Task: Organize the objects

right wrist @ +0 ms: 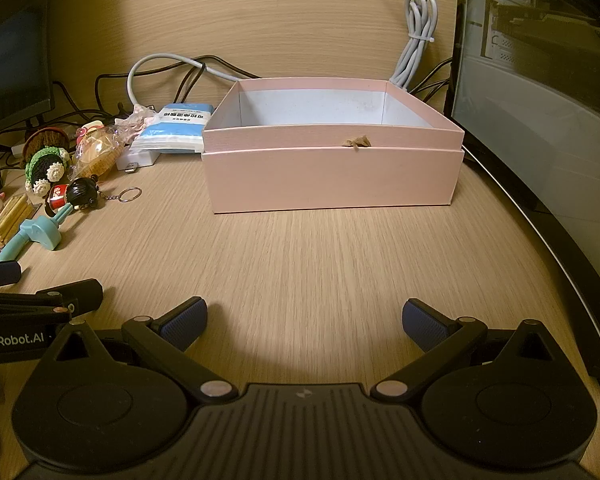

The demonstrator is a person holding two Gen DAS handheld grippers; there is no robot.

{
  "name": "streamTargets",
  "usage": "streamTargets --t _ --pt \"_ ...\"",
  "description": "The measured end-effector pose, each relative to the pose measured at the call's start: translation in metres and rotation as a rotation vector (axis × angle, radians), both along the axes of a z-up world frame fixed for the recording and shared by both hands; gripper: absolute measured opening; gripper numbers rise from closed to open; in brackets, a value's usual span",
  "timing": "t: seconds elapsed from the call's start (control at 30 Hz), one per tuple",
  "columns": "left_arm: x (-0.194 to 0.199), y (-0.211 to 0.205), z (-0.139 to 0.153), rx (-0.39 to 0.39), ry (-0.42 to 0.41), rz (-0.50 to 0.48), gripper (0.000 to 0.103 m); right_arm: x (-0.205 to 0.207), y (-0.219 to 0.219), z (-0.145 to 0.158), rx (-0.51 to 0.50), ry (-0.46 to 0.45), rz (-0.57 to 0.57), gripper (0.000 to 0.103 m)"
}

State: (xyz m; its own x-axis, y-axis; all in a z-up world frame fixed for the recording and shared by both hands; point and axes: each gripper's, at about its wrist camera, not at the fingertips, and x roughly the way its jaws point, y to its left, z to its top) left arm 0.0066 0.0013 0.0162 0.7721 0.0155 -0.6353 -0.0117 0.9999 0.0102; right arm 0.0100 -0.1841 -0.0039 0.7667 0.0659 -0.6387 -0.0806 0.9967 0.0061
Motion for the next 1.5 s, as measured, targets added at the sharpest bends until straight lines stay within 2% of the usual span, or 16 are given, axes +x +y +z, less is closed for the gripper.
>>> streamTargets --t 1.07,1.3,1.4,1.5 --pt "0.001 0.001 0.0 0.0 0.0 0.0 0.102 0.0 0.0 0.001 0.001 0.001 -0.005 0.103" --pt "0.002 -0.004 0.0 0.005 -0.001 0.059 0.102 0.0 -0.002 0.001 0.004 0.001 0.008 0.103" --pt "0.0 0.001 0.004 -0.024 0.022 0.053 0.101 0.0 -0.004 0.002 0.009 0.003 0.019 0.103" --pt "-0.009 0.025 0.013 -0.171 0.054 0.027 0.101 0.001 -0.004 0.003 0.005 0.014 0.04 0.103"
